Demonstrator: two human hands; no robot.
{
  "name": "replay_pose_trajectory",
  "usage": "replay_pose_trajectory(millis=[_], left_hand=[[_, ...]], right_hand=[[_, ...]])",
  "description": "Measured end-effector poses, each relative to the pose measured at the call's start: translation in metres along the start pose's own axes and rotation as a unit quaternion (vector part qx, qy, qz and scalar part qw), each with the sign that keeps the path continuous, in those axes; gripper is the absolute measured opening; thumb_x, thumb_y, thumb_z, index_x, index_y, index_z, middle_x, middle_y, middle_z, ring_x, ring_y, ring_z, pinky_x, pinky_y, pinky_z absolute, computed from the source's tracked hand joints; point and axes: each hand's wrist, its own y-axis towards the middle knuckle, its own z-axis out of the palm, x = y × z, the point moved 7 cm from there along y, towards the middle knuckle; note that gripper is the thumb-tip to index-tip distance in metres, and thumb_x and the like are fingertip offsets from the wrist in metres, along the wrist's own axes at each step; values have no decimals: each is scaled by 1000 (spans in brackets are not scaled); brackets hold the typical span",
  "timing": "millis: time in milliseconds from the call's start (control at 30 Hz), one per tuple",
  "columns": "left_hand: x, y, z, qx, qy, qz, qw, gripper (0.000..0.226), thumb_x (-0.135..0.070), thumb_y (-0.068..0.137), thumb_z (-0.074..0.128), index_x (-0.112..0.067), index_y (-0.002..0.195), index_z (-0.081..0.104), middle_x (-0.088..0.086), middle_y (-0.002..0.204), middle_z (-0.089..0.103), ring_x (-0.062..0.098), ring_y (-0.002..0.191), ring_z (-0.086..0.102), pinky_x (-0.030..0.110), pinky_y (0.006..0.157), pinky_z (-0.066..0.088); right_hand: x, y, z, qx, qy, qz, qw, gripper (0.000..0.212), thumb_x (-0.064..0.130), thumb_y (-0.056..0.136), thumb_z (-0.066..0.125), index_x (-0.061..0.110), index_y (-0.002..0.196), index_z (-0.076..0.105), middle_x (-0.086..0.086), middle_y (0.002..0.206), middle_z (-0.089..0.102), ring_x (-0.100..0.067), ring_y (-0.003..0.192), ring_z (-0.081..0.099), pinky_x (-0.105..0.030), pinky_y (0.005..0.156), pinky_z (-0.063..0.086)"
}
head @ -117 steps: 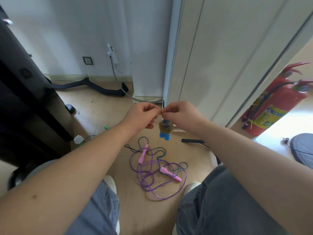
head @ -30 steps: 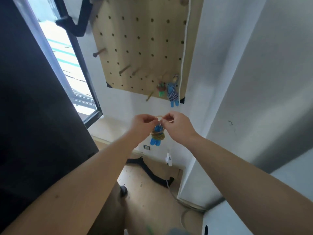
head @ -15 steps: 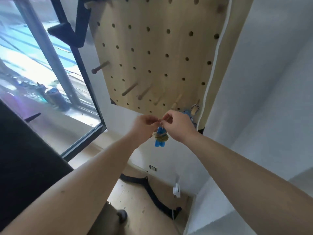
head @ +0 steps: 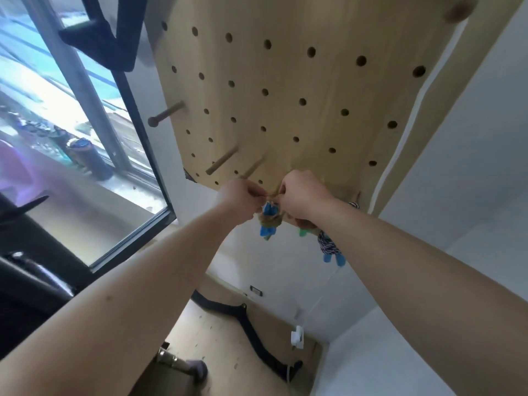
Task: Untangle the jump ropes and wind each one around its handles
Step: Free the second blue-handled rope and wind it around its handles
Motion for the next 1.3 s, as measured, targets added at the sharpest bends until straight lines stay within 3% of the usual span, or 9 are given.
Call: replay_pose_trajectory(millis=[267,467,567,733,900,1000,1067,1133,1300], left_hand=[[-14,28,9,7,-57,8,998,17,-18,93,65,-31,86,73,1,97,73,19,85,73,36,77,63],[-33,44,15,25,-18,5,1000,25,-19,95,60,-35,87,77,-5,93,73,17,84,73,34,78,62],[-30,46,19,26,-28,-17,999,31,-18,95,56,-37,81,75,-3,94,74,19,84,74,35,78,62],[-8,28,18,15,-89,-79,993,31,-1,97,48,-15,112,72,10,95,72,21,75,75,31,65,63],[11,-22,2,-4,-112,-99,989,27,-1,96,45,-7,109,68,16,99,72,23,73,69,27,60,61],[20,-62,-3,9,-111,-80,991,30,-1,95,43,-8,112,67,17,104,71,23,76,68,28,61,60],[27,-93,-3,24,-99,-67,992,29,-2,93,49,-13,113,67,14,106,71,23,86,70,29,65,60],[32,-129,1,45,-85,-53,994,30,-7,93,52,-19,116,67,11,105,69,22,94,70,29,67,60],[34,-219,11,63,-60,6,996,34,-10,95,53,-22,125,63,7,111,62,20,88,62,29,69,56]], right_hand=[[-12,28,-16,-17,-6,11,1000,13,14,91,61,11,78,63,-6,82,67,-21,69,64,-29,54,48],[-23,41,-16,-34,-10,10,999,13,26,92,65,19,98,74,0,88,70,-19,74,65,-26,59,51],[-27,44,-12,-33,11,14,999,11,27,91,66,19,94,73,1,85,71,-18,72,66,-28,61,55],[-23,26,-19,-61,44,4,997,5,18,92,60,19,94,64,3,86,65,-16,77,63,-29,61,49],[-6,-18,-25,-99,85,-15,991,19,11,89,56,22,104,62,2,94,63,-18,81,62,-32,62,52],[8,-58,-24,-115,94,-24,989,31,13,88,56,21,117,64,-2,109,65,-26,91,65,-42,76,58],[16,-91,-19,-117,79,-30,990,34,15,88,59,19,122,65,-3,115,66,-25,102,63,-39,85,55],[22,-129,-11,-108,77,-33,991,36,16,88,60,17,124,64,-3,117,66,-24,105,62,-34,83,52],[32,-228,9,-110,70,-27,991,39,20,89,58,18,128,62,-6,122,65,-25,110,60,-31,84,47]])
